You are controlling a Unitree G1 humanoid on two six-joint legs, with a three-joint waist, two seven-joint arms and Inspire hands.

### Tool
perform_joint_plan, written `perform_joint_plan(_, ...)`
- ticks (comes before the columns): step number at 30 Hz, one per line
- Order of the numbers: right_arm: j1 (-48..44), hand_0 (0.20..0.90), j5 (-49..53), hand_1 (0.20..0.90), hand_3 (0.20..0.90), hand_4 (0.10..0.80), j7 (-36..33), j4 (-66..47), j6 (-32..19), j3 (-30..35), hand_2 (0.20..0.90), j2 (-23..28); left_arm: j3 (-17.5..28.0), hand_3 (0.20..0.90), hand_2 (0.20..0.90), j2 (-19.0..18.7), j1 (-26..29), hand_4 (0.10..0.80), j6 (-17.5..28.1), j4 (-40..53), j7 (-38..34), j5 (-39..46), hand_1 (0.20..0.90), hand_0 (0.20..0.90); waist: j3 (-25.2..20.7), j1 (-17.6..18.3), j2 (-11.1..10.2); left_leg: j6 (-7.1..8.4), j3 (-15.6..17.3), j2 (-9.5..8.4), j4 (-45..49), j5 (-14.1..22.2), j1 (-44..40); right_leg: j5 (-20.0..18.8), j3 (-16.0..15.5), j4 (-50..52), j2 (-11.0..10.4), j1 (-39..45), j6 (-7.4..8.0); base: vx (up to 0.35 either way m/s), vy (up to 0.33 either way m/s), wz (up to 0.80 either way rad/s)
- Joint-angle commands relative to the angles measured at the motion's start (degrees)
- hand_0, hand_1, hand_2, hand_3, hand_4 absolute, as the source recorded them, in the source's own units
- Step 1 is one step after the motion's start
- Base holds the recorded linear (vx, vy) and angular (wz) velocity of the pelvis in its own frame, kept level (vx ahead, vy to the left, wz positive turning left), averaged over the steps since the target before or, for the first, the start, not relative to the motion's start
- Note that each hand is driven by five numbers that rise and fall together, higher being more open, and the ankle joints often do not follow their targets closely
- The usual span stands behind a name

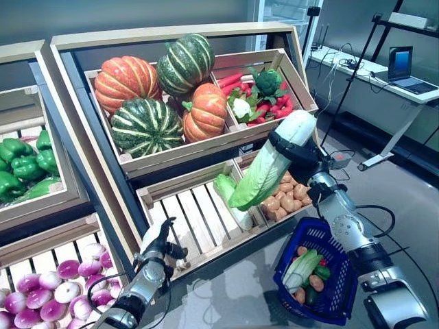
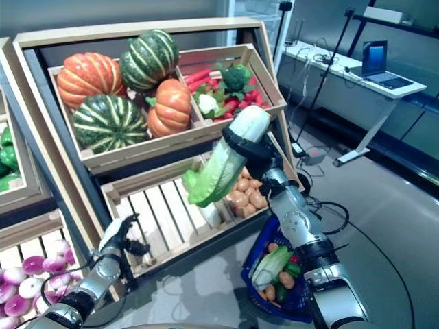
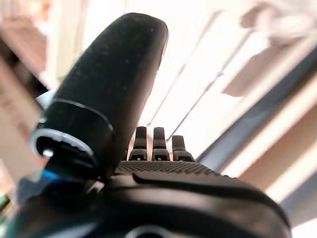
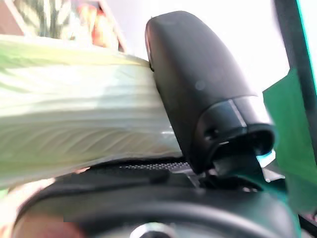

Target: Put vegetables into the basket

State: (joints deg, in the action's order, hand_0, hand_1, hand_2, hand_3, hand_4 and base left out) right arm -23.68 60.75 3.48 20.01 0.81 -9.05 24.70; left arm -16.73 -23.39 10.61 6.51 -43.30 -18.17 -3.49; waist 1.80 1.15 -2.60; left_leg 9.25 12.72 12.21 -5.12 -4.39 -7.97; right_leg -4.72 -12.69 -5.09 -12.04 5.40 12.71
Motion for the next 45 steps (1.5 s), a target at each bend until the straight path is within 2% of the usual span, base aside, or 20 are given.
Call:
perform_joint_plan(1,-0.8,0.300,-3.7,0.300,0.300,0.400,-4.2,2.8,-5.9,10.6,0.300,7.0,4.2,0.900,0.900,-3.4,3.0,0.800,10.1,7.5,-1.3,4.1,0.900,0.900,0.1,0.0,-0.6,-2.28,1.1,-2.49,0.7,4.2,-0.3,2.4,-1.0,0.4,2.1,2.3,-2.97,0.050,-0.043,-0.02)
perform_joint_plan(5,3.8,0.300,-11.9,0.300,0.300,0.400,-5.5,8.2,-7.8,13.5,0.300,10.9,6.5,0.900,0.900,-4.5,0.1,0.800,12.9,14.2,1.3,10.2,0.900,0.900,0.7,-0.2,-0.8,-2.32,1.8,-2.31,1.1,4.2,-0.3,2.1,-0.7,0.4,2.2,2.1,-3.18,0.053,-0.065,-0.10)
perform_joint_plan(10,2.5,0.300,-21.3,0.300,0.300,0.400,-10.3,16.9,-9.1,12.6,0.300,16.5,6.4,0.900,0.900,-5.5,0.7,0.800,15.1,20.3,3.6,13.4,0.900,0.900,2.4,-0.8,-0.9,-2.17,1.8,-1.96,2.6,4.4,1.7,1.9,-0.7,1.0,2.2,0.5,-3.49,-0.010,-0.109,-0.08)
perform_joint_plan(14,-2.9,0.300,-24.0,0.300,0.300,0.400,-14.7,22.6,-10.9,9.5,0.300,18.6,3.2,0.900,0.900,-7.3,6.3,0.800,16.2,21.7,3.2,14.6,0.900,0.900,5.8,-1.4,-0.7,-2.21,0.7,-1.53,6.9,4.9,7.5,2.7,-0.9,4.6,1.7,-4.3,-3.92,-0.232,-0.140,-0.13)
perform_joint_plan(17,-9.6,0.300,-22.7,0.300,0.300,0.400,-18.0,27.1,-14.5,7.2,0.300,19.9,0.3,0.900,0.900,-8.5,13.6,0.800,17.2,22.2,1.9,16.2,0.900,0.900,11.4,-1.5,0.2,-2.36,-0.8,-0.95,14.7,6.1,15.5,4.6,-1.4,11.5,0.8,-10.9,-4.75,-0.429,-0.111,-0.02)
perform_joint_plan(18,-10.5,0.300,-22.3,0.300,0.300,0.400,-18.5,27.5,-14.8,7.1,0.300,20.0,-0.1,0.900,0.900,-8.5,14.5,0.800,17.2,22.5,1.7,16.4,0.900,0.900,12.4,-1.5,0.4,-2.24,-1.2,-0.88,16.5,6.4,16.9,5.1,-1.4,12.9,0.6,-12.0,-5.02,-0.354,-0.053,0.06)
perform_joint_plan(19,-12.4,0.300,-21.3,0.300,0.300,0.400,-19.3,28.8,-16.1,7.0,0.300,19.9,-1.0,0.900,0.900,-8.4,16.0,0.800,17.9,22.6,0.8,16.2,0.900,0.900,14.5,-1.4,1.0,-2.01,-1.9,-0.32,21.4,7.5,20.4,6.3,-1.0,17.1,-0.1,-15.1,-5.59,-0.240,-0.021,0.08)
perform_joint_plan(24,-15.8,0.300,-19.1,0.300,0.300,0.400,-20.8,32.6,-18.5,6.8,0.300,18.9,-3.1,0.900,0.900,-8.2,17.9,0.800,18.9,23.7,-0.4,16.0,0.900,0.900,17.9,-1.7,2.5,-2.11,-4.1,1.21,33.8,12.6,29.2,11.1,-0.2,29.0,-2.2,-22.7,-7.13,-0.135,-0.046,-0.01)
perform_joint_plan(27,-18.3,0.300,-18.5,0.300,0.300,0.400,-20.3,35.8,-19.5,6.9,0.300,18.7,-3.9,0.900,0.900,-8.4,18.9,0.800,21.2,23.8,-1.7,13.6,0.900,0.900,19.4,-2.0,3.6,-3.18,-4.9,1.47,39.9,15.5,33.8,13.7,-0.3,37.2,-4.4,-27.9,-7.91,-0.092,-0.010,0.11)
perform_joint_plan(30,-20.9,0.300,-17.7,0.300,0.300,0.400,-19.8,38.4,-19.3,6.3,0.300,19.6,-4.9,0.900,0.900,-9.6,21.0,0.800,21.2,23.8,-3.8,11.9,0.900,0.900,20.9,-2.0,4.4,-3.73,-5.0,1.62,47.9,19.1,39.1,16.6,0.1,45.8,-6.5,-33.5,-8.45,-0.096,-0.003,0.05)
perform_joint_plan(31,-22.6,0.300,-17.4,0.300,0.300,0.400,-19.1,40.3,-18.8,6.2,0.300,20.0,-5.6,0.900,0.900,-10.7,22.6,0.800,21.4,23.3,-5.2,11.1,0.900,0.900,21.3,-1.9,4.8,-4.29,-4.6,1.74,51.2,20.7,41.0,18.0,0.6,50.4,-7.8,-36.4,-8.52,-0.060,0.001,0.02)
perform_joint_plan(32,-22.8,0.300,-17.4,0.300,0.300,0.400,-19.0,40.5,-18.8,6.2,0.300,20.0,-5.7,0.900,0.900,-10.8,22.7,0.800,21.5,23.2,-5.3,10.8,0.900,0.900,21.3,-1.9,4.8,-4.31,-4.6,1.72,51.7,20.9,41.3,18.3,0.7,51.0,-7.9,-36.9,-8.52,-0.046,0.011,0.11)
perform_joint_plan(34,-25.2,0.300,-17.6,0.300,0.300,0.400,-19.3,42.0,-18.3,5.3,0.300,20.6,-6.8,0.900,0.900,-12.0,25.1,0.800,22.0,22.8,-7.5,8.8,0.900,0.900,22.1,-1.7,5.1,-4.18,-4.8,1.84,56.5,22.9,44.5,19.8,1.6,55.8,-9.5,-40.6,-8.31,-0.025,0.006,0.12)
perform_joint_plan(35,-26.5,0.300,-17.3,0.300,0.300,0.400,-19.8,43.1,-18.2,4.9,0.300,21.1,-7.6,0.900,0.900,-13.2,27.0,0.800,22.0,23.1,-8.3,8.9,0.900,0.900,22.4,-1.6,5.5,-3.95,-5.3,1.98,60.2,25.6,46.1,22.1,2.5,60.0,-10.3,-43.1,-7.73,0.018,0.002,0.08)
perform_joint_plan(44,-31.9,0.300,-16.2,0.300,0.300,0.400,-19.9,46.3,-18.6,4.2,0.300,22.4,-8.6,0.900,0.900,-15.5,33.5,0.800,24.6,23.4,-12.0,8.9,0.900,0.900,23.6,-0.4,7.6,-3.05,-6.3,2.87,74.5,31.0,56.0,27.2,5.9,74.0,-12.8,-54.3,-7.32,-0.020,0.021,0.09)
perform_joint_plan(45,-32.1,0.361,-14.6,0.361,0.361,0.441,-19.0,46.3,-18.6,4.2,0.361,22.5,-8.4,0.900,0.900,-15.6,33.7,0.800,24.7,23.8,-11.7,9.3,0.900,0.900,23.8,-0.3,7.7,-2.95,-6.5,2.70,75.7,31.4,56.8,27.6,6.1,75.2,-12.9,-55.1,-7.30,-0.025,-0.006,0.08)
